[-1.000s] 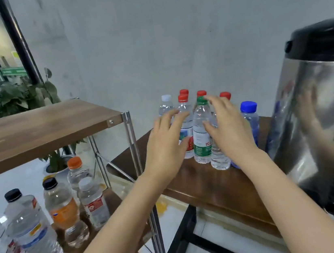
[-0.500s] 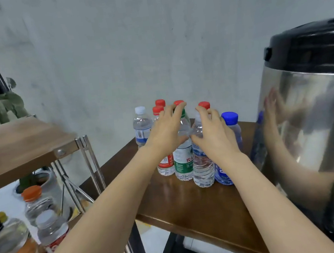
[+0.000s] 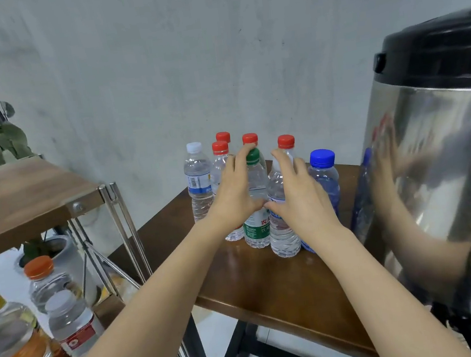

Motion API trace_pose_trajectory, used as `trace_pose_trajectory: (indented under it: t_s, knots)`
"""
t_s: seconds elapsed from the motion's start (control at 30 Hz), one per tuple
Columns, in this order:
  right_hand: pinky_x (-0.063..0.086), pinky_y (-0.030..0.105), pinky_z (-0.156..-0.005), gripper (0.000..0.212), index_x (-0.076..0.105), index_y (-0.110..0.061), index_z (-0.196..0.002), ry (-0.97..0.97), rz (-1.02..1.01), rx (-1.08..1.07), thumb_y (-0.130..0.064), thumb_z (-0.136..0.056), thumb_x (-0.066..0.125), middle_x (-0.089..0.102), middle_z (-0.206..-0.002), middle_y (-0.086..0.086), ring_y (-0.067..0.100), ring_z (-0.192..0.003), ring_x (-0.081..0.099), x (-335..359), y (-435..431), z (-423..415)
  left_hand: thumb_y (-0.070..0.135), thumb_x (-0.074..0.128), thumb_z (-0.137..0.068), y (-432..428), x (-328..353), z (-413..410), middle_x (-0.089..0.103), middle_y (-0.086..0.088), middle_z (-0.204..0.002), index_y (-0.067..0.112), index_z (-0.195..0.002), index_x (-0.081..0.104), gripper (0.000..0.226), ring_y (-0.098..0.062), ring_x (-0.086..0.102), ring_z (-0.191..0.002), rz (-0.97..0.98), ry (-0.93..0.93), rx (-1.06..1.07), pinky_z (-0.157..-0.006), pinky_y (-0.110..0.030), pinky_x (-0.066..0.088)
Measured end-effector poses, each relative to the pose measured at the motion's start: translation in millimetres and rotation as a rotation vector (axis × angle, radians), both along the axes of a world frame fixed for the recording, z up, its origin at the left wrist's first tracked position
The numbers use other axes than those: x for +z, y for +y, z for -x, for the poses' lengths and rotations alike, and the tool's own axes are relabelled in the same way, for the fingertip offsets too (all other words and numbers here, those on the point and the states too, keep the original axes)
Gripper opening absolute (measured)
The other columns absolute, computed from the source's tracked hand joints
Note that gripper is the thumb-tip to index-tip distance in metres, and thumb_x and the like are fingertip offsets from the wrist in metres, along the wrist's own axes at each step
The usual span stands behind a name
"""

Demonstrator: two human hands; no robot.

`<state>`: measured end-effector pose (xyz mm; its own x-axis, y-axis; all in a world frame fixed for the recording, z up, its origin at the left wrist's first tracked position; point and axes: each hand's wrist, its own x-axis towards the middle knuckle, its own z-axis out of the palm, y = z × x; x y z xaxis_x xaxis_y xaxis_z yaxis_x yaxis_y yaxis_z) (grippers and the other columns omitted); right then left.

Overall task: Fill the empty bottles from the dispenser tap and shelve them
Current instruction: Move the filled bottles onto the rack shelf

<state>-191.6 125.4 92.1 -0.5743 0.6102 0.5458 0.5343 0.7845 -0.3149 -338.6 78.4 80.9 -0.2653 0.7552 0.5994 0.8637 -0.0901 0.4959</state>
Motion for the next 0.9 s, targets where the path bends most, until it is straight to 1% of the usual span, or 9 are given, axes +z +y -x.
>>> trace_pose_trajectory:
  t_s: [0.13,0.27,0.33,0.43,0.53,0.63,0.7,0.8,0.9]
  knots:
    - [0.053,0.035,-0.082,0.089,0.017,-0.031,-0.15,0.069,0.051,0.046,-0.025,-0.084,0.077,0.031,-0.147,0.007,0.028,-0.109,0.062,-5,-8,-5,0.007,0.081,-0.067,-8,-6,-4,0.04,0.001,-0.142,0.027,-0.147,0.024,0.1,-0.021,0.043,-0.129,-0.047,-0.017,-0.032,-0.11,-0.042,0.04]
    - [0.05,0.032,-0.072,0.087,0.021,-0.033,-0.15,0.119,0.037,0.044,-0.025,-0.084,0.077,0.034,-0.144,0.005,0.026,-0.107,0.061,-12,-15,-11,-0.001,0.08,-0.073,-19,-13,-15,0.037,0.001,-0.146,0.022,-0.148,0.027,0.095,-0.004,0.037,-0.133,-0.103,-0.066,-0.045,-0.109,-0.01,0.028]
    - [0.045,0.028,-0.066,0.085,0.022,-0.034,-0.149,0.122,0.027,0.033,-0.028,-0.084,0.076,0.036,-0.141,0.004,0.024,-0.107,0.061,-15,-20,-14,0.001,0.079,-0.076,-28,-16,-21,0.036,0.005,-0.146,0.028,-0.147,0.026,0.093,0.002,0.035,-0.131,-0.124,-0.09,-0.028,-0.103,-0.003,0.027]
    - [0.052,0.031,-0.067,0.087,0.02,-0.039,-0.148,0.16,0.009,0.046,-0.03,-0.083,0.077,0.038,-0.143,0.004,0.023,-0.116,0.057,-20,-31,-21,0.003,0.079,-0.077,-45,-20,-33,0.037,0.008,-0.148,0.027,-0.147,0.029,0.09,0.004,0.035,-0.132,-0.154,-0.127,0.012,-0.102,-0.003,0.027]
    - [0.054,0.033,-0.07,0.088,0.021,-0.041,-0.147,0.213,0.035,0.086,-0.031,-0.081,0.078,0.039,-0.146,0.002,0.022,-0.119,0.056,-20,-48,-31,0.011,0.082,-0.079,-72,-17,-47,0.037,0.016,-0.143,0.039,-0.144,0.027,0.09,0.014,0.033,-0.126,-0.165,-0.121,0.055,-0.098,0.0,0.028]
    - [0.046,0.027,-0.069,0.085,0.025,-0.039,-0.147,0.231,0.059,0.17,-0.032,-0.082,0.078,0.039,-0.144,-0.005,0.012,-0.109,0.055,-12,-72,-42,0.018,0.084,-0.077,-110,-11,-57,0.042,0.009,-0.144,0.036,-0.145,0.031,0.089,0.001,0.041,-0.128,-0.187,-0.104,0.126,-0.1,-0.009,0.035]
    - [0.048,0.029,-0.076,0.084,0.024,-0.041,-0.147,0.24,0.075,0.233,-0.033,-0.082,0.077,0.038,-0.144,-0.009,0.001,-0.103,0.047,-5,-91,-46,0.023,0.086,-0.075,-140,-6,-61,0.046,0.007,-0.141,0.034,-0.145,0.033,0.088,-0.004,0.046,-0.126,-0.194,-0.086,0.167,-0.099,-0.018,0.041]
    - [0.035,0.006,-0.075,0.086,0.023,-0.044,-0.146,0.235,0.095,0.322,-0.035,-0.081,0.078,0.037,-0.146,-0.015,-0.011,-0.104,0.032,4,-120,-45,0.021,0.087,-0.071,-188,1,-63,0.048,0.01,-0.138,0.034,-0.144,0.034,0.091,0.001,0.048,-0.119,-0.188,-0.086,0.248,-0.095,-0.012,0.04]
    - [0.032,0.005,-0.075,0.087,0.025,-0.044,-0.145,0.239,0.135,0.412,-0.034,-0.079,0.08,0.039,-0.144,-0.016,-0.013,-0.106,0.034,6,-150,-36,0.014,0.088,-0.069,-235,4,-61,0.047,0.013,-0.135,0.037,-0.142,0.034,0.094,0.006,0.043,-0.115,-0.187,-0.089,0.335,-0.091,-0.002,0.032]
